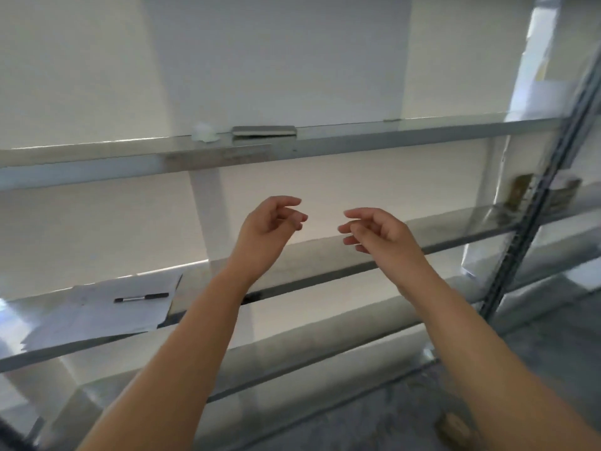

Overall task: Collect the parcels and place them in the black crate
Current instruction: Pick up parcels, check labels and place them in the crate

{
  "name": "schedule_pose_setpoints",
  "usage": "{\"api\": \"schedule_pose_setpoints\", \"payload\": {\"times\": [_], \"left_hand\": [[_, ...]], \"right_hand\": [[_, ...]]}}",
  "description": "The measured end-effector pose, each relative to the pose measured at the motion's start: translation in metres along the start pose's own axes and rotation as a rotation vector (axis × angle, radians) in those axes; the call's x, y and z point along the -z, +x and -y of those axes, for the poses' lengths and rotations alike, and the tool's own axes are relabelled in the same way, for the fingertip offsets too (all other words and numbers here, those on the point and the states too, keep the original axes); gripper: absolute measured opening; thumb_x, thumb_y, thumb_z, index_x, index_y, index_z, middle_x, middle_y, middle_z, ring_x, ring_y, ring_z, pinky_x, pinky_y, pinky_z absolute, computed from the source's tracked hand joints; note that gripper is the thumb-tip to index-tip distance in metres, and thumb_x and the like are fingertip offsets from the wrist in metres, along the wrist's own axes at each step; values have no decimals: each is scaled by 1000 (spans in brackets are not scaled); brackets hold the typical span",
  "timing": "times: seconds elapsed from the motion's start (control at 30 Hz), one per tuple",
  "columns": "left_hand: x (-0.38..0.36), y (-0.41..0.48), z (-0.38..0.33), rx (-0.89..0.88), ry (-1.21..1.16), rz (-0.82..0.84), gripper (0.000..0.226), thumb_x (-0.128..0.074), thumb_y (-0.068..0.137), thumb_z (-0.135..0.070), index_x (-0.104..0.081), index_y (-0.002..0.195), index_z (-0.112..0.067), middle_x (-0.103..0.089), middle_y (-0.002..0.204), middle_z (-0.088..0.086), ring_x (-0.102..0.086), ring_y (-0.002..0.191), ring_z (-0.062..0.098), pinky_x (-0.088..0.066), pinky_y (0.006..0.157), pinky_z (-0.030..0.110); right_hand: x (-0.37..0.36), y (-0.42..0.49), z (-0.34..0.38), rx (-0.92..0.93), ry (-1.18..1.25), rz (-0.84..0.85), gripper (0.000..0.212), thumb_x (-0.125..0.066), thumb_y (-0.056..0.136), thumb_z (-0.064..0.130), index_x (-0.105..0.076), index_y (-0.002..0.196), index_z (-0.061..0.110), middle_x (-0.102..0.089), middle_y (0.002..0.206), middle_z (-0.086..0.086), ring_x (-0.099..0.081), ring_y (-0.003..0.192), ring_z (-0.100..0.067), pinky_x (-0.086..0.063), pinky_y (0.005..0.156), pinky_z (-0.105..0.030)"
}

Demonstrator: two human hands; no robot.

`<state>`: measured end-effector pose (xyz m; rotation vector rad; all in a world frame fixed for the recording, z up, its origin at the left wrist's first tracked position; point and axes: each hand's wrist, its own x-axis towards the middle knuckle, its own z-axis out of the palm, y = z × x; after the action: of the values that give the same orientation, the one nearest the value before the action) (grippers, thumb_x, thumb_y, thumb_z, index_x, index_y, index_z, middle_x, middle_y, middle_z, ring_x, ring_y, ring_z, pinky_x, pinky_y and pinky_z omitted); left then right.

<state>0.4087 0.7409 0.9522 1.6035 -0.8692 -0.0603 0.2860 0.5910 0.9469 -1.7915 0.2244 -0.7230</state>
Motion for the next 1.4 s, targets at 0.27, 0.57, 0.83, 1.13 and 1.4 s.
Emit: {"api": "schedule_pose_setpoints", "payload": {"times": [0.27, 0.57, 0.83, 1.13, 1.4], "left_hand": [[-128, 32, -15, -62, -115, 165, 24, -54, 93, -7, -59, 108, -24, -71, 93, -3, -67, 85, 6, -48, 74, 12], [-230, 75, -12, -58, -209, 395, 21, -54, 94, -10, -58, 113, -19, -70, 95, -1, -67, 87, 11, -50, 79, 15], [-307, 126, -11, -141, -278, 616, 19, -59, 92, -13, -58, 104, -28, -70, 94, -2, -66, 86, 5, -48, 77, 7], [-402, 145, 7, -165, -415, 944, 21, -61, 91, -12, -58, 103, -29, -68, 103, 13, -65, 97, 26, -51, 94, 36], [-487, 122, 4, -157, -503, 1137, 20, -58, 93, -11, -58, 109, -23, -68, 95, -4, -65, 94, 13, -52, 83, 16]], "right_hand": [[120, -6, -30, -31, -55, -191, 24, -54, 92, 11, -63, 96, 33, -72, 87, 9, -69, 83, -8, -51, 78, -19], [199, -14, -59, -114, -129, -482, 21, -54, 92, 13, -61, 98, 32, -69, 98, 5, -68, 78, -2, -50, 81, -20], [251, -3, -71, -161, -169, -680, 23, -53, 92, 7, -61, 93, 29, -69, 90, 4, -66, 68, 1, -46, 63, -8], [293, -22, -94, -218, -274, -995, 19, -50, 92, 0, -57, 107, 11, -64, 91, -1, -62, 60, 5, -45, 61, -8], [335, -69, -104, -340, -313, -1223, 17, -49, 93, 3, -58, 103, 13, -65, 89, 3, -61, 64, 1, -46, 61, -9]]}}
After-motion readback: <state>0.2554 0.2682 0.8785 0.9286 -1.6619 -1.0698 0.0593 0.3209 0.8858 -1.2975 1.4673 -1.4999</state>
